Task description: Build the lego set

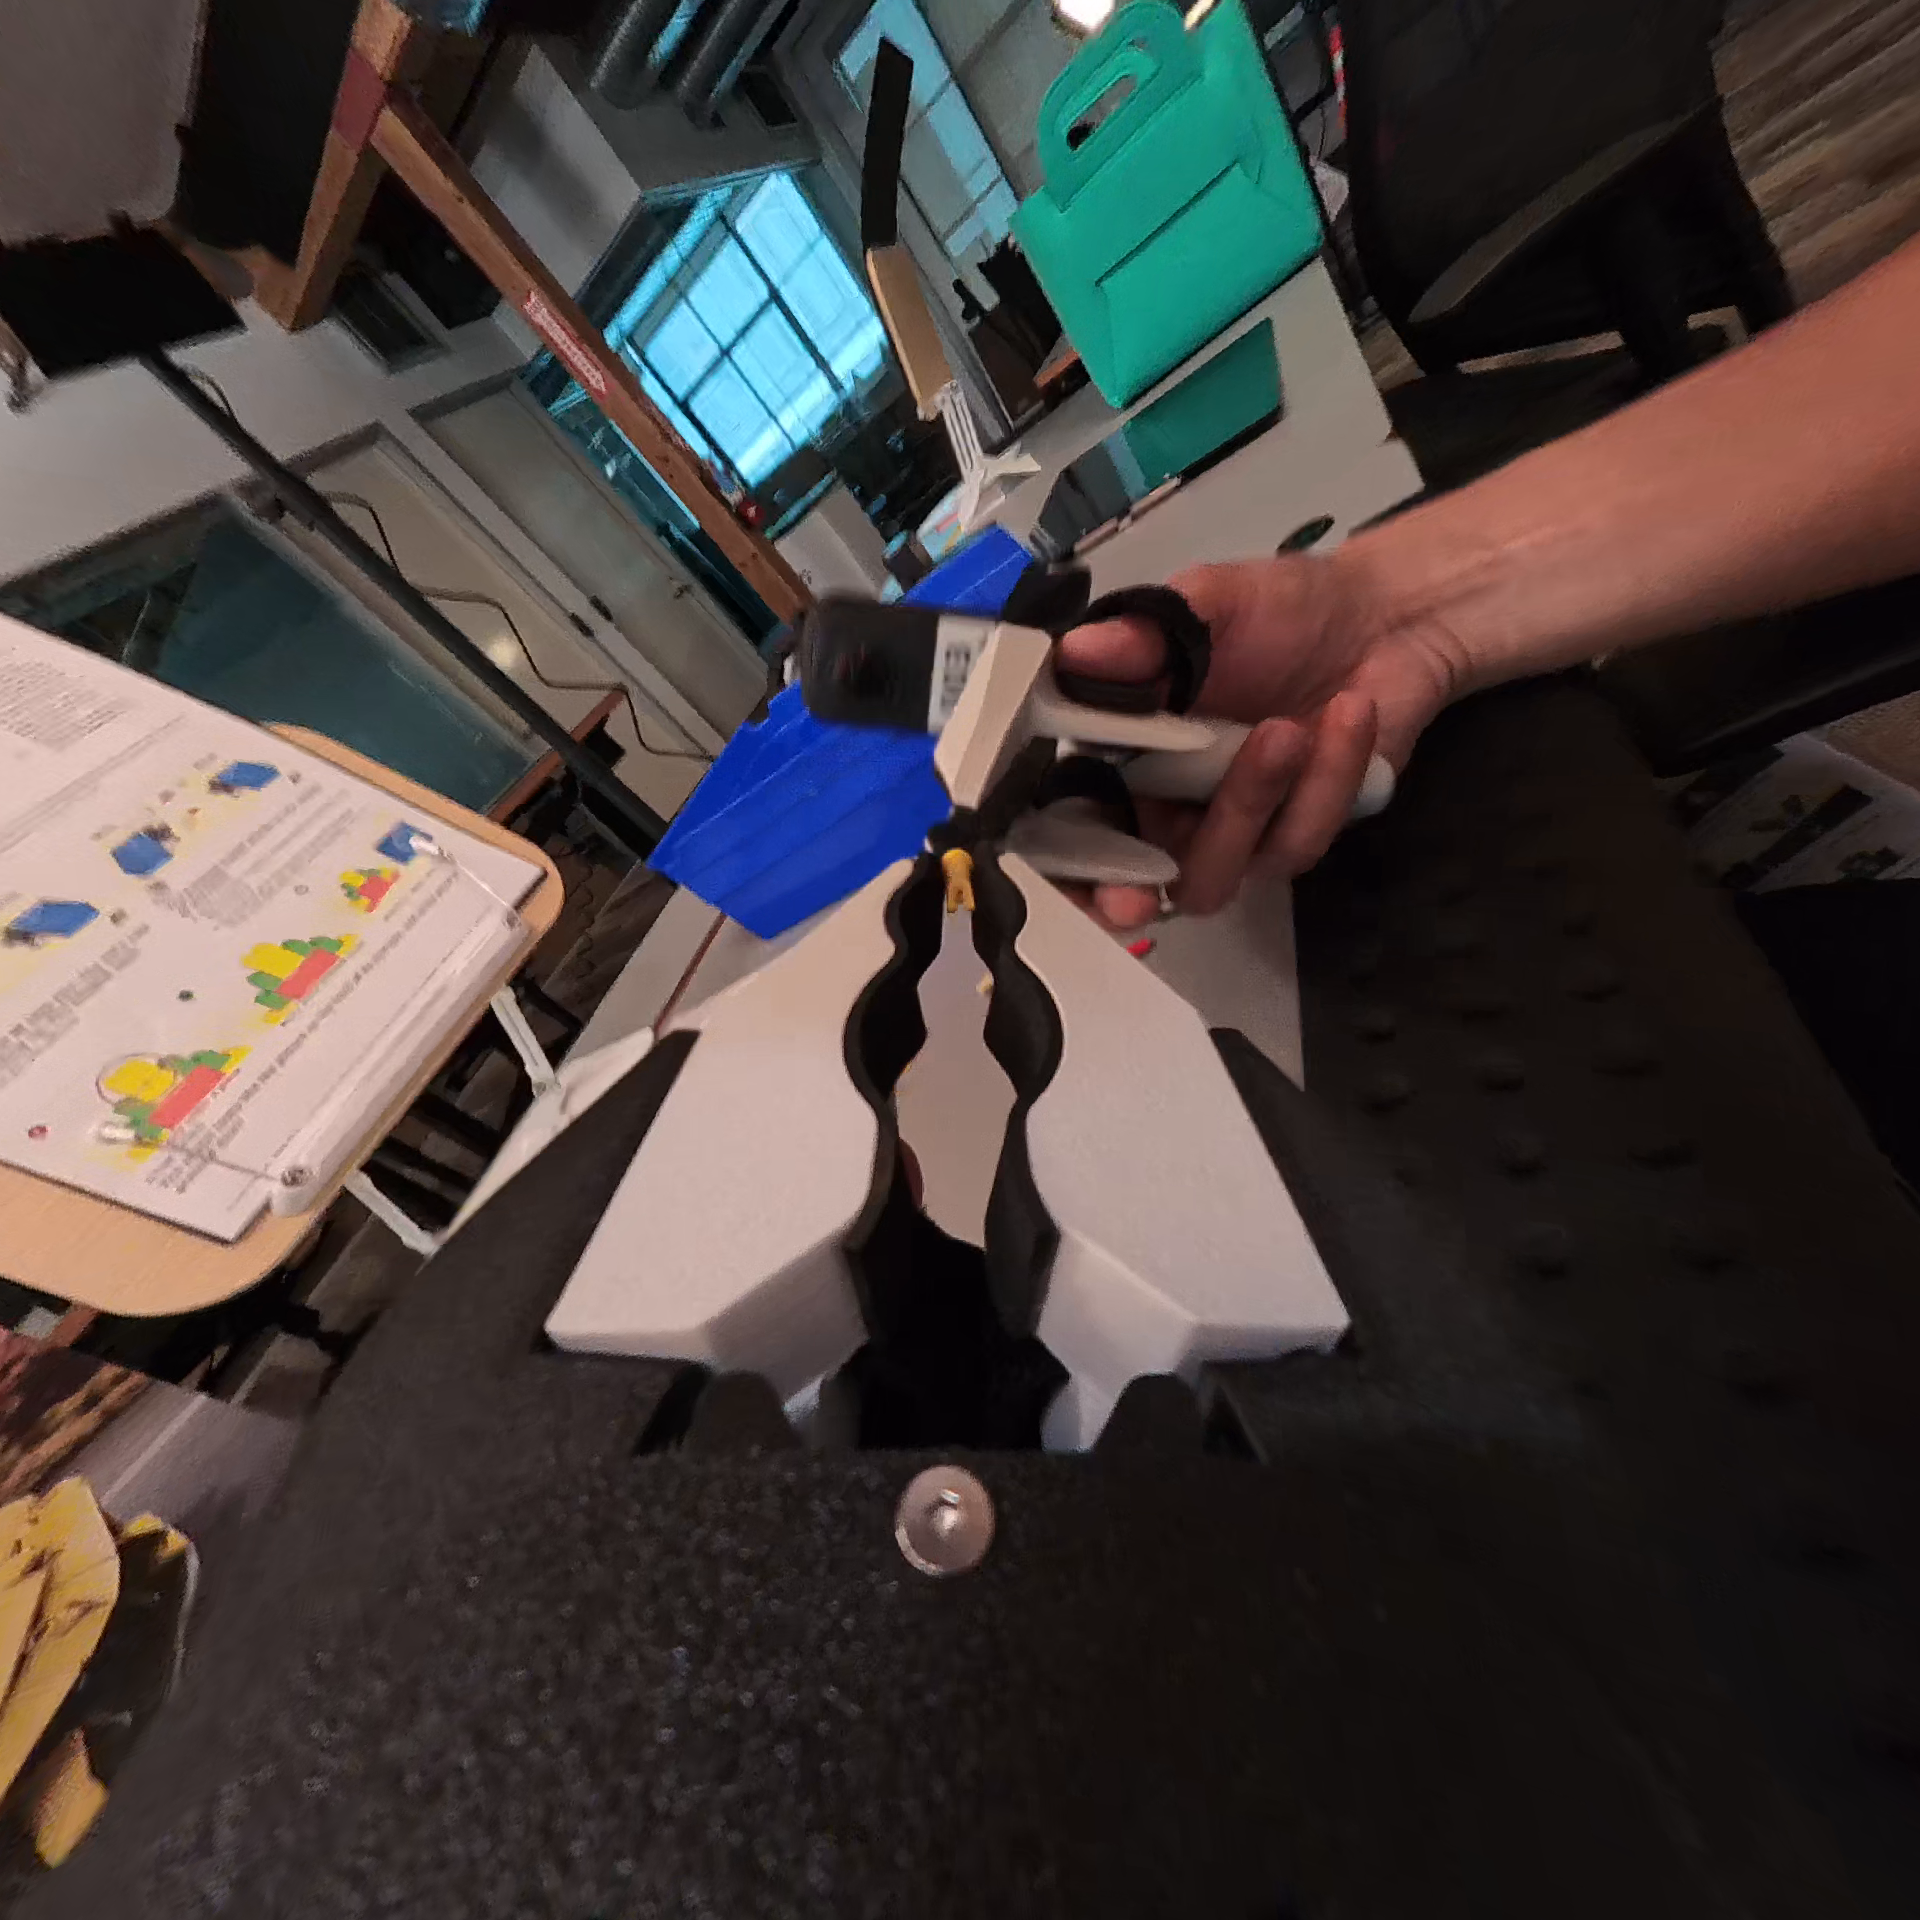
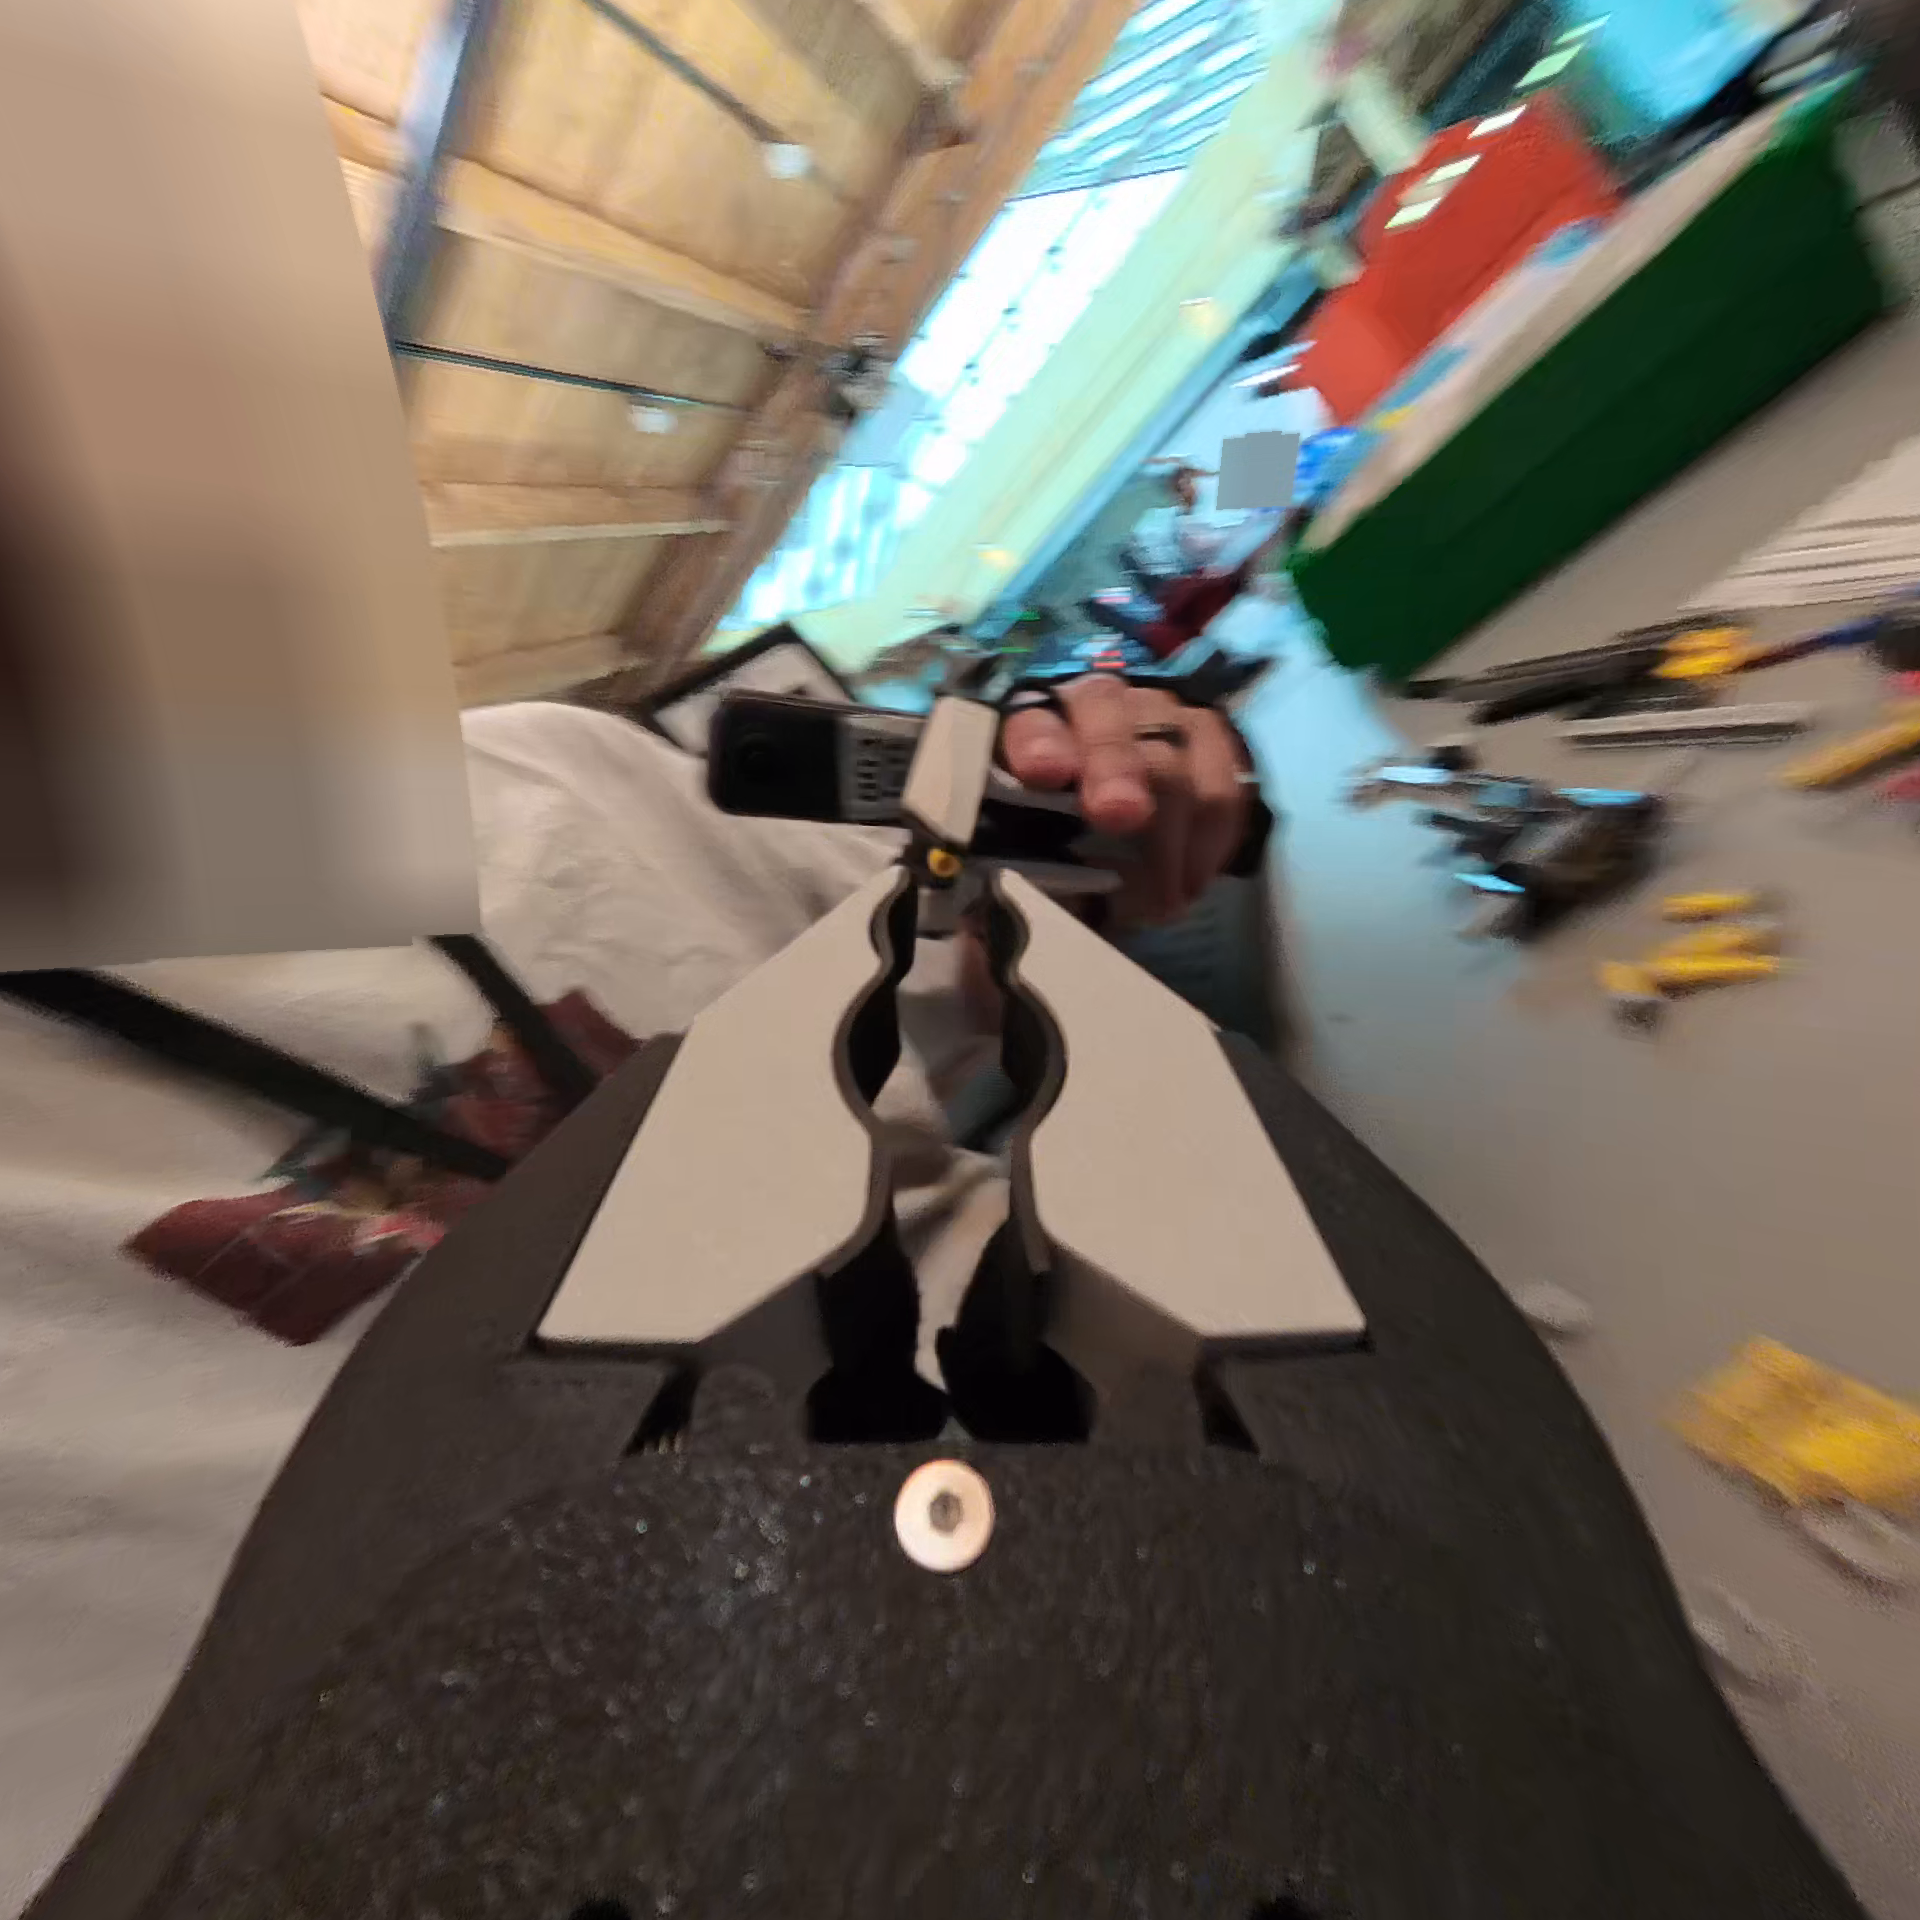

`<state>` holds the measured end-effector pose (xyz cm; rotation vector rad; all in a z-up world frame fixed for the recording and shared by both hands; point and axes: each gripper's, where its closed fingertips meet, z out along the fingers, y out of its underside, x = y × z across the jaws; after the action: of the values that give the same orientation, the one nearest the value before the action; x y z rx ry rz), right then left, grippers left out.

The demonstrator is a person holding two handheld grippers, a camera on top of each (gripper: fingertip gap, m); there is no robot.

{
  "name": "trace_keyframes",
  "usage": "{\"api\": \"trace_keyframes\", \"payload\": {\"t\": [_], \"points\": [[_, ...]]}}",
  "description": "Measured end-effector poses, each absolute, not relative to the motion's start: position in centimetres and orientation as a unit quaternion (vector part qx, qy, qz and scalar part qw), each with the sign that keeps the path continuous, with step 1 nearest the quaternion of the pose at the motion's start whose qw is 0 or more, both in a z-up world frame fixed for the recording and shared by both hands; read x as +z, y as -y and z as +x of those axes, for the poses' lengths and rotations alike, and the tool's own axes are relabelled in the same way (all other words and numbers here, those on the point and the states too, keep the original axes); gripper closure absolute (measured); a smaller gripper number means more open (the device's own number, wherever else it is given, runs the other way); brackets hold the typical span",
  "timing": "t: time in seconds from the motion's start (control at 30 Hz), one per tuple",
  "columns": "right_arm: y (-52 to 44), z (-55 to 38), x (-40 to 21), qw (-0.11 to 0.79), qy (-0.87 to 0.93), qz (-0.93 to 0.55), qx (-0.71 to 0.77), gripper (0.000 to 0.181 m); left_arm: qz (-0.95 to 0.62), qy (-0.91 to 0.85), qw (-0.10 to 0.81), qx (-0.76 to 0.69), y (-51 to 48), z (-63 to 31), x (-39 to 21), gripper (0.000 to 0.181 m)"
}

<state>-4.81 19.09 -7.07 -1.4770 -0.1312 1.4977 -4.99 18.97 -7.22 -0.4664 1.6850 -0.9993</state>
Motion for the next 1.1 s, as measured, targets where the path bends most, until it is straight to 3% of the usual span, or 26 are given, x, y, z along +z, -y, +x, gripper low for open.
{"api": "trace_keyframes", "payload": {"t": [0.1, 0.17, 0.37, 0.7, 1.1], "points": [[-20.2, -0.6, -11.7, 0.527, 0.063, -0.752, 0.392, 0.169, -0.246, -0.726, 0.5, -0.402, -21.6, -4.1, -9.2, 0.177], [-20.0, 0.3, -14.2, 0.501, 0.117, -0.812, 0.274, 0.169, -0.275, -0.726, 0.466, -0.425, -22.6, -3.9, -10.2, 0.177], [-20.4, -1.6, -19.3, 0.391, 0.275, -0.874, 0.085, 0.169, -0.319, -0.72, 0.415, -0.456, -22.9, -4.1, -12.2, 0.176], [-20.9, -2.2, -21.2, 0.315, 0.28, -0.898, 0.125, 0.168, -0.326, -0.717, 0.419, -0.452, -23.4, -4.4, -12.4, 0.177], [-21.6, -3.2, -20.3, 0.333, 0.277, -0.887, 0.161, 0.175, -0.303, -0.703, 0.437, -0.472, -23.1, -4.8, -11.3, 0.176]]}}
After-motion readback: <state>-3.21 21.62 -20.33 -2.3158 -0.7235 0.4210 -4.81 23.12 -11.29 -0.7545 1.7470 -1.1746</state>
